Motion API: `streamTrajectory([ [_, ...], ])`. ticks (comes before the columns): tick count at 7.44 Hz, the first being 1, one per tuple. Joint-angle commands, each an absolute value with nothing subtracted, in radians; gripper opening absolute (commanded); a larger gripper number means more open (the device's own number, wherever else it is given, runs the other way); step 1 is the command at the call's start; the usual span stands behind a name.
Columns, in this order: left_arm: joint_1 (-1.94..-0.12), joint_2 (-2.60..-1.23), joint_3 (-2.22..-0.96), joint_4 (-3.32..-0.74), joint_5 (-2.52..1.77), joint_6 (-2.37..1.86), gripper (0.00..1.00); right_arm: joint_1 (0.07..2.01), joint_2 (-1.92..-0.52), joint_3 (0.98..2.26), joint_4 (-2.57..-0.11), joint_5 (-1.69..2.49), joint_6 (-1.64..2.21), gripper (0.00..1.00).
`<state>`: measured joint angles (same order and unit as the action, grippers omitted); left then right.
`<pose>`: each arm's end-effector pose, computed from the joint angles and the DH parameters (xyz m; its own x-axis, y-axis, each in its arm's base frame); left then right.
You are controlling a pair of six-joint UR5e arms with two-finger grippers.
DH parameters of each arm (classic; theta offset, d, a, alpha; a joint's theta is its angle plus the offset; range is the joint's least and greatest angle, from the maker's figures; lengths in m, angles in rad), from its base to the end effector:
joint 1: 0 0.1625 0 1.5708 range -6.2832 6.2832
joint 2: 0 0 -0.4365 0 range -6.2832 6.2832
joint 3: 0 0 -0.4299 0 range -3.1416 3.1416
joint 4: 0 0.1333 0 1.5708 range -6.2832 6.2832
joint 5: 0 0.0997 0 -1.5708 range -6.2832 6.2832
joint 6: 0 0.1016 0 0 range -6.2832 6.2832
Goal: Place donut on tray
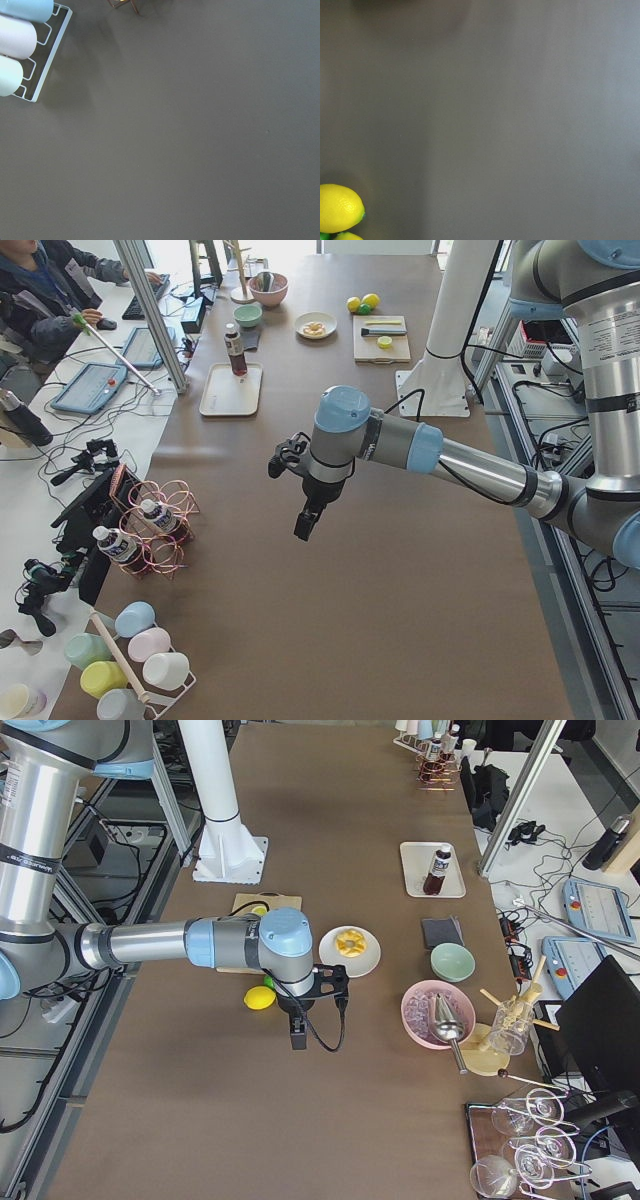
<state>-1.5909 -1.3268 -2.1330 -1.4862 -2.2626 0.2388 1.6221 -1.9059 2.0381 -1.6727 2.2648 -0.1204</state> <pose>-0.0769 -0.4165 0.5046 0.7556 0.3585 -0.5482 -0.1638 0.9138 0.3717 0.0879 -0.3806 0.5931 0.7693 -0.1000 0.6311 0.0414 0.9934 0.1069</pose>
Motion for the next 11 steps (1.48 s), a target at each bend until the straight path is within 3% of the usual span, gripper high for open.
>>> streamTrajectory([
  [1, -1.591, -1.327, -2.135, -1.486, -2.263, 0.239, 0.98, 1.551, -1.888, 2.033, -1.671, 2.273, -0.092, 1.0],
  [3, -1.588, -1.327, -2.135, -1.486, -2.264, 0.238, 0.98, 1.404, -1.859, 1.987, -1.543, 2.273, 0.045, 1.0],
  [6, -1.575, -1.327, -2.129, -1.522, -2.263, 0.203, 0.98, 1.215, -1.856, 1.866, -1.126, 2.273, 0.363, 1.0],
  [9, -1.555, -1.328, -2.125, -1.522, -2.261, 0.199, 0.98, 1.035, -1.706, 1.764, -1.097, 2.244, 0.683, 1.0],
  [11, -1.555, -1.33, -2.123, -1.522, -2.263, 0.199, 0.98, 1.003, -1.664, 1.723, -1.097, 2.221, 0.692, 0.98],
])
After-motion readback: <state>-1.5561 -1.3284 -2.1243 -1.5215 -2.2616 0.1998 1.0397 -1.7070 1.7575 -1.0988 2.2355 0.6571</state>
